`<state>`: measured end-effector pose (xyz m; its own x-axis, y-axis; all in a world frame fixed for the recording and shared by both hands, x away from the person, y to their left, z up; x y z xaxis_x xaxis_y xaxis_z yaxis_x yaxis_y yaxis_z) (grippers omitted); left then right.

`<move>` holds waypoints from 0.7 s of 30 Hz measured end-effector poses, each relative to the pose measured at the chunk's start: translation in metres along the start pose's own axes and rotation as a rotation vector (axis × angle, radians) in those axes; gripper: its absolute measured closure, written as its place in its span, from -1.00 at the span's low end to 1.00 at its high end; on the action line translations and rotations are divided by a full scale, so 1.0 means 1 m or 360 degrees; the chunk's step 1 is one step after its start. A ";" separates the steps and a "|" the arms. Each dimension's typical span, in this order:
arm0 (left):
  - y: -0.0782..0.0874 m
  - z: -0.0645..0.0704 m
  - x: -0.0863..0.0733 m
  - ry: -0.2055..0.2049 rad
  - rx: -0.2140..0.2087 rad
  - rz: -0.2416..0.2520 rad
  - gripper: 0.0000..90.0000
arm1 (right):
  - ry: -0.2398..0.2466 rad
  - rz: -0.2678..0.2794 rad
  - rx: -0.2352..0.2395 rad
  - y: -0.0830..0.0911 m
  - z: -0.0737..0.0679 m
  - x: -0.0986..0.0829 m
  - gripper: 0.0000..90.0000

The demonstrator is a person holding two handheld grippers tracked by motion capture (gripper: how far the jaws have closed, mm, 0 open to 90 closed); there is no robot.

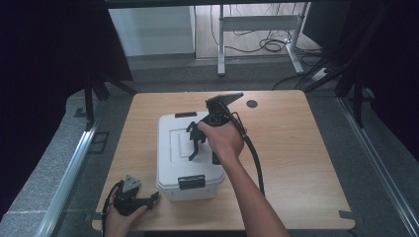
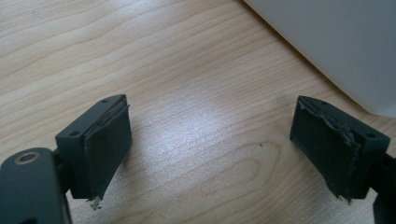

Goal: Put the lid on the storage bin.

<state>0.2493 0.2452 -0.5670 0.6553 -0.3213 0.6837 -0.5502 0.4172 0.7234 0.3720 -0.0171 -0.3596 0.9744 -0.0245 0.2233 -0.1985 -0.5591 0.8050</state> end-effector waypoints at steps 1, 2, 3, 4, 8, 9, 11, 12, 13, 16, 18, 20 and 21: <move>0.000 0.000 0.000 0.0000 0.0000 0.0000 -0.72 | -0.0008 -0.0005 0.0003 -0.001 0.000 0.000 0.85; 0.000 0.000 0.000 0.0000 0.0000 0.0000 -0.72 | -0.0010 0.0000 -0.0002 -0.002 0.001 0.000 0.85; 0.000 0.000 0.000 0.0000 -0.0001 0.0000 -0.72 | -0.0013 -0.0002 -0.0002 -0.003 0.001 0.001 0.85; 0.000 0.000 0.000 -0.0001 0.0000 0.0000 -0.72 | -0.0018 -0.0005 -0.0002 -0.003 0.001 0.001 0.85; 0.000 0.000 0.000 -0.0001 -0.0001 0.0000 -0.72 | -0.0024 -0.0009 0.0003 -0.006 0.001 0.002 0.85; 0.000 0.000 0.000 -0.0002 -0.0001 0.0000 -0.72 | -0.0022 -0.0012 0.0003 -0.007 0.001 0.002 0.85; 0.000 0.000 0.000 -0.0001 -0.0001 0.0000 -0.72 | -0.0034 -0.0025 0.0010 -0.011 0.001 0.002 0.85; 0.000 0.000 0.000 -0.0001 -0.0001 0.0000 -0.72 | -0.0034 -0.0025 0.0010 -0.011 0.001 0.002 0.85; 0.000 0.000 0.000 -0.0001 -0.0001 0.0000 -0.72 | -0.0048 -0.0033 0.0013 -0.014 0.002 0.002 0.86; 0.000 0.000 0.000 -0.0002 -0.0001 -0.0002 -0.72 | -0.0072 -0.0032 0.0008 -0.018 0.006 0.002 0.85; 0.000 0.000 0.000 -0.0002 -0.0002 -0.0002 -0.72 | -0.0087 -0.0039 0.0018 -0.021 0.008 0.002 0.85; 0.000 0.000 0.000 -0.0002 -0.0001 -0.0001 -0.72 | -0.0084 -0.0038 0.0024 -0.023 0.008 0.002 0.85; 0.000 0.000 0.000 -0.0002 -0.0001 -0.0001 -0.72 | -0.0087 -0.0044 0.0025 -0.025 0.008 0.002 0.85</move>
<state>0.2492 0.2453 -0.5669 0.6551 -0.3228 0.6831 -0.5492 0.4176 0.7239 0.3795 -0.0096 -0.3834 0.9839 -0.0540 0.1701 -0.1701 -0.5730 0.8017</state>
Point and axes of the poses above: each handheld gripper's, and its own axes: y roughly backward along the jaws, x roughly out of its top, z roughly to its right, the point moved 3 cm from there along -y, roughly forward along the jaws, and after that the axes turned 5 degrees about -x, right-handed, at the moved point
